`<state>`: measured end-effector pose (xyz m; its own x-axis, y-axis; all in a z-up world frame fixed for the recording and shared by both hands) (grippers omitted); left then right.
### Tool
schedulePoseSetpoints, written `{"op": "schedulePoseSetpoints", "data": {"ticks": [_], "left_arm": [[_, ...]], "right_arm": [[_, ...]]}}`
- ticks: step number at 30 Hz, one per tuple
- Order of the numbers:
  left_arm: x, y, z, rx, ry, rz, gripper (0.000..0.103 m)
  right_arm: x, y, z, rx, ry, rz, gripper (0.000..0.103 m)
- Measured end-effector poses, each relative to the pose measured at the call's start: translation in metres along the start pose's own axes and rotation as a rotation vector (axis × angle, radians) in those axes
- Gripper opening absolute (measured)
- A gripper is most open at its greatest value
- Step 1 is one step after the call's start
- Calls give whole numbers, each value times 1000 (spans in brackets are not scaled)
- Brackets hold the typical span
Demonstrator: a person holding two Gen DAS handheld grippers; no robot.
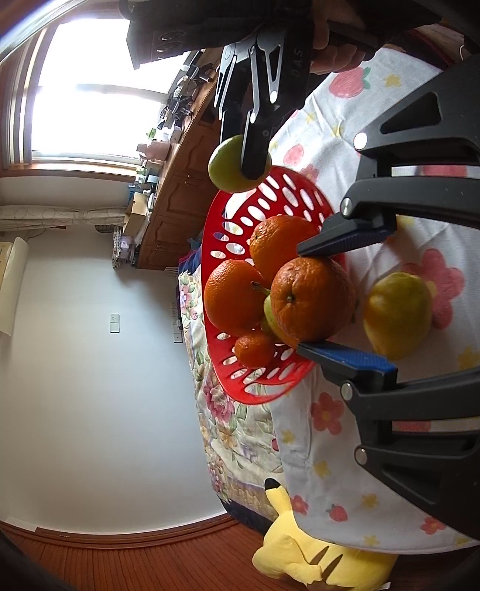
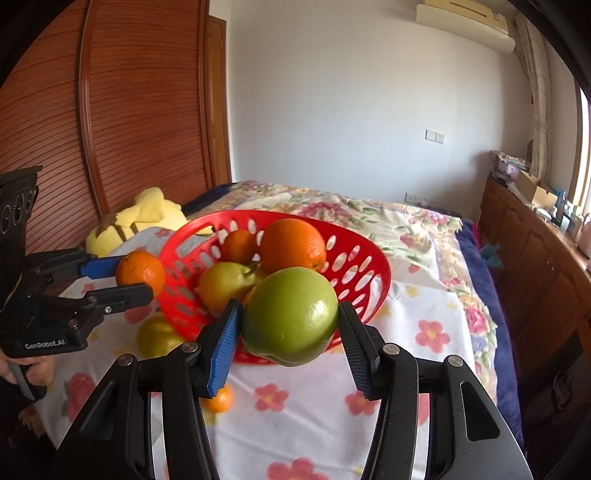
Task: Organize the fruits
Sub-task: 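Carry the green apple and mandarin over the red basket with both tools, then drop the green apple from the right tool while the left tool holds the mandarin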
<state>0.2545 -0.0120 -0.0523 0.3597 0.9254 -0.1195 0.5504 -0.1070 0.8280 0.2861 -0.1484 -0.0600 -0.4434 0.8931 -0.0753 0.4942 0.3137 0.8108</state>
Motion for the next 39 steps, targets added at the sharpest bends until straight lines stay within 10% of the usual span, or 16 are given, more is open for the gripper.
{"op": "schedulePoseSetpoints", "data": {"ticks": [39], "left_arm": [[0, 14, 59, 59, 6, 14, 45]], "right_arm": [[-28, 14, 75, 50, -18, -58, 54]]}}
Point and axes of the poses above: each gripper's, at about its wrist camera, not at the fingertips, and z roughly the way its jaws point, x to its left, y to its top, the point moved 4 cm from there along z, roughly the way its jaws point, and after that the axes turned 4 degrees about -y, right-handed, at the moved point
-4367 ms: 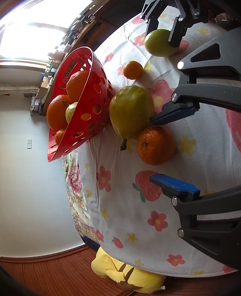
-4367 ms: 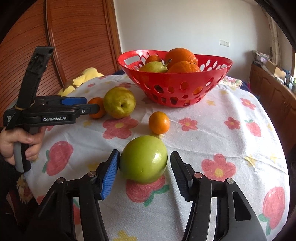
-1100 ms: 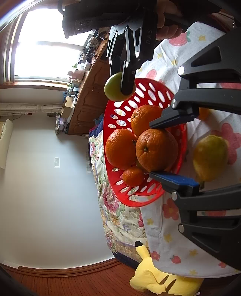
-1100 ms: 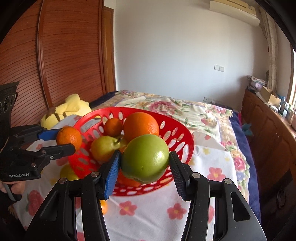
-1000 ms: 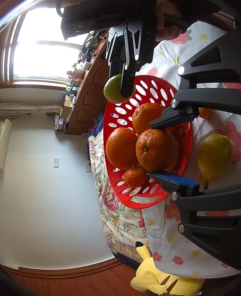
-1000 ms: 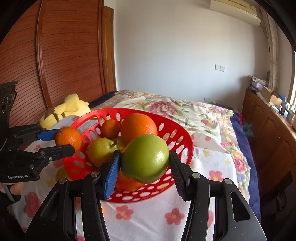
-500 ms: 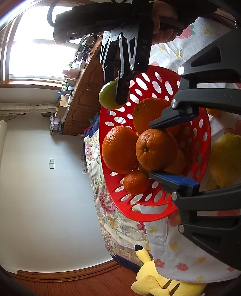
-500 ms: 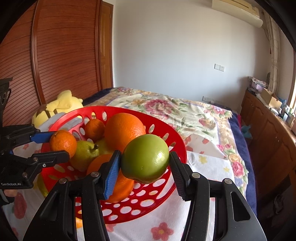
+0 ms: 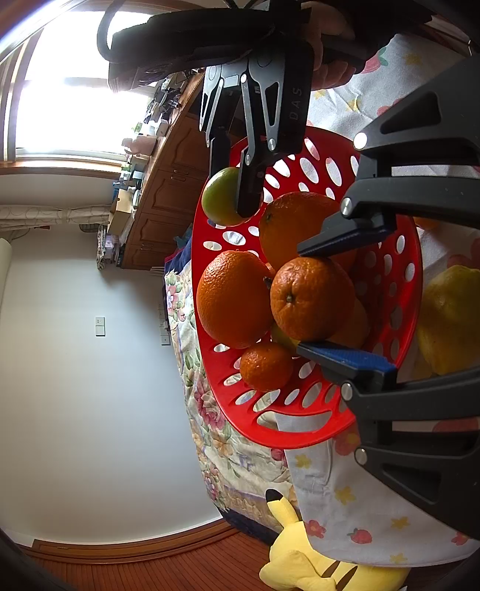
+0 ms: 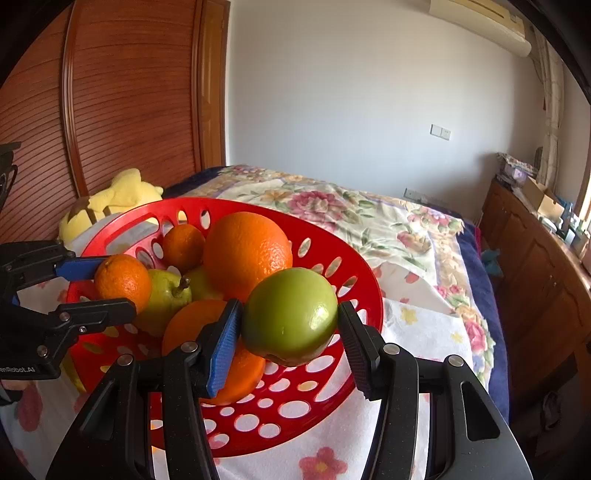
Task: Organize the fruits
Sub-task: 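Drop the green apple from the right tool while the left tool holds the mandarin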
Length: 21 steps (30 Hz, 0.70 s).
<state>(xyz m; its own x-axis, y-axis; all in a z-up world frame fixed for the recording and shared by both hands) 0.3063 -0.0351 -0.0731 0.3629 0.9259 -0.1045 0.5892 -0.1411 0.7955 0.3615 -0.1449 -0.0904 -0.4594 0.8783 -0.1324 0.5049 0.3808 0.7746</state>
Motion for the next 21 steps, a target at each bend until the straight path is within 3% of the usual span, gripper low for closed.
{"op": "schedulePoseSetpoints", "data": {"ticks": [21], "left_arm": [[-1, 0, -3, -12, -12, 2, 45]], "right_arm": [[3, -3, -15, -22, 10, 21, 59]]}}
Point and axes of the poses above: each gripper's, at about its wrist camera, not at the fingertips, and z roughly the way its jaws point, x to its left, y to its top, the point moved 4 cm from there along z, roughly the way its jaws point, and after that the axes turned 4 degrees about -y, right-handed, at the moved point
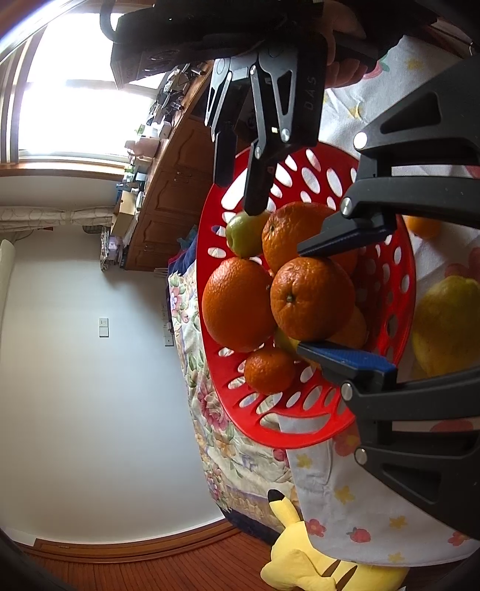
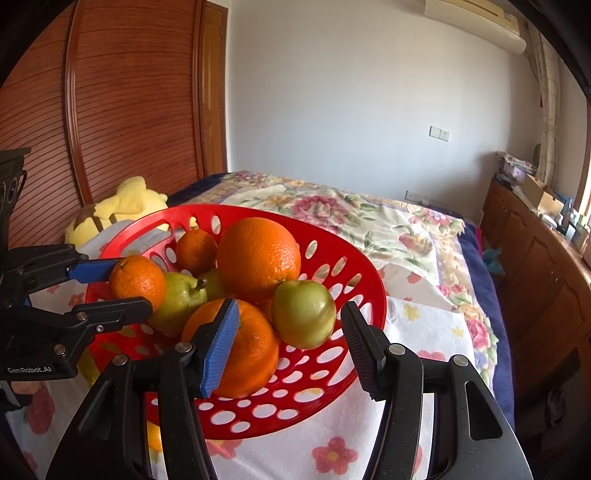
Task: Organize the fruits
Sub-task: 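Drop the green apple from the right tool while the left tool holds the mandarin, then open the left tool to release the mandarin into the basket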
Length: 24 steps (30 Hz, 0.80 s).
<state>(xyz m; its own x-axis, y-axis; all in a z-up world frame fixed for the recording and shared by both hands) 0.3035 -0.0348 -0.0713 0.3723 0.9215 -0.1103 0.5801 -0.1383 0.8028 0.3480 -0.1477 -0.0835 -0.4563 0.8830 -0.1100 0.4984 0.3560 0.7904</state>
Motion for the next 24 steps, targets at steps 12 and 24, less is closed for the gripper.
{"op": "schedulePoseSetpoints", "data": {"ticks": [12, 24], "left_arm": [[-14, -4, -8, -6, -14, 15, 48], [7, -31, -51, -36, 35, -24, 61]], "right_arm": [[9, -9, -16, -4, 9, 17, 60], [25, -18, -45, -24, 22, 57, 61]]}}
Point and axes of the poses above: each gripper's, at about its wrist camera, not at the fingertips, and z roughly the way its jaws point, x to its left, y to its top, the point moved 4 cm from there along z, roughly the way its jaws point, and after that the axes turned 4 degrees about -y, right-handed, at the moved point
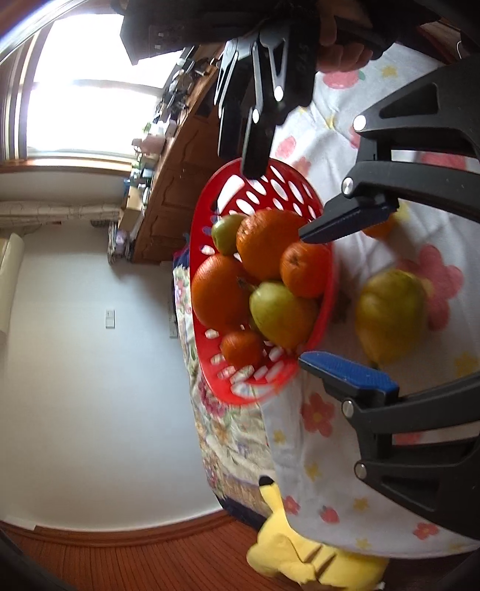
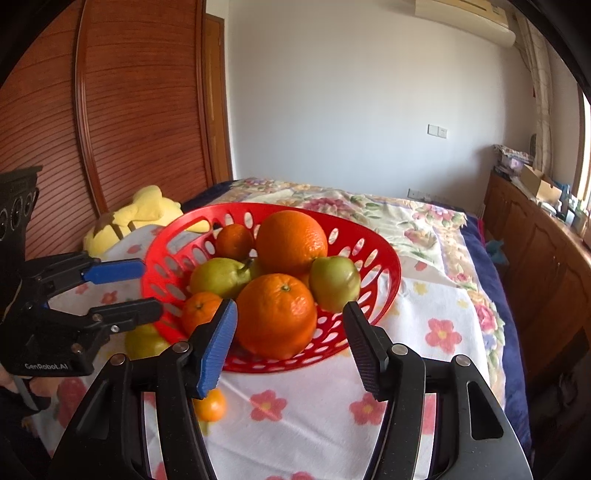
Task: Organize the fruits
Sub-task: 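Open the left tool to release the mandarin into the basket, then grasp the small mandarin on the cloth with the right tool while the left tool approaches the pear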
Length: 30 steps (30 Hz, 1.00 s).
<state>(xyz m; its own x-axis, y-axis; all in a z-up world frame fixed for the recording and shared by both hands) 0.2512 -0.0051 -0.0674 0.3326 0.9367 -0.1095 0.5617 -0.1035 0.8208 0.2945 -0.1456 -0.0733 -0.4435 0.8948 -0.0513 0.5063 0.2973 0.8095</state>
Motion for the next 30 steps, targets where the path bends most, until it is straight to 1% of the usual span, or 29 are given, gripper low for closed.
{"op": "schedulePoseSetpoints", "data": {"ticks": [6, 12, 21, 27, 30], "left_arm": [[9, -7, -23, -21, 12, -15, 61], [17, -19, -31, -16, 28, -31, 63], [23, -42, -12, 34, 38, -50, 63], [26, -55, 1, 54, 34, -63, 63], [27, -57, 4, 61, 27, -68, 65]], "right_arm": [[11, -7, -18, -14, 1, 19, 62], [22, -14, -33, -16, -2, 20, 62], [39, -37, -33, 19, 24, 32, 62], [50, -54, -20, 65, 46, 31, 62], [56, -60, -10, 91, 50, 16, 58]]}}
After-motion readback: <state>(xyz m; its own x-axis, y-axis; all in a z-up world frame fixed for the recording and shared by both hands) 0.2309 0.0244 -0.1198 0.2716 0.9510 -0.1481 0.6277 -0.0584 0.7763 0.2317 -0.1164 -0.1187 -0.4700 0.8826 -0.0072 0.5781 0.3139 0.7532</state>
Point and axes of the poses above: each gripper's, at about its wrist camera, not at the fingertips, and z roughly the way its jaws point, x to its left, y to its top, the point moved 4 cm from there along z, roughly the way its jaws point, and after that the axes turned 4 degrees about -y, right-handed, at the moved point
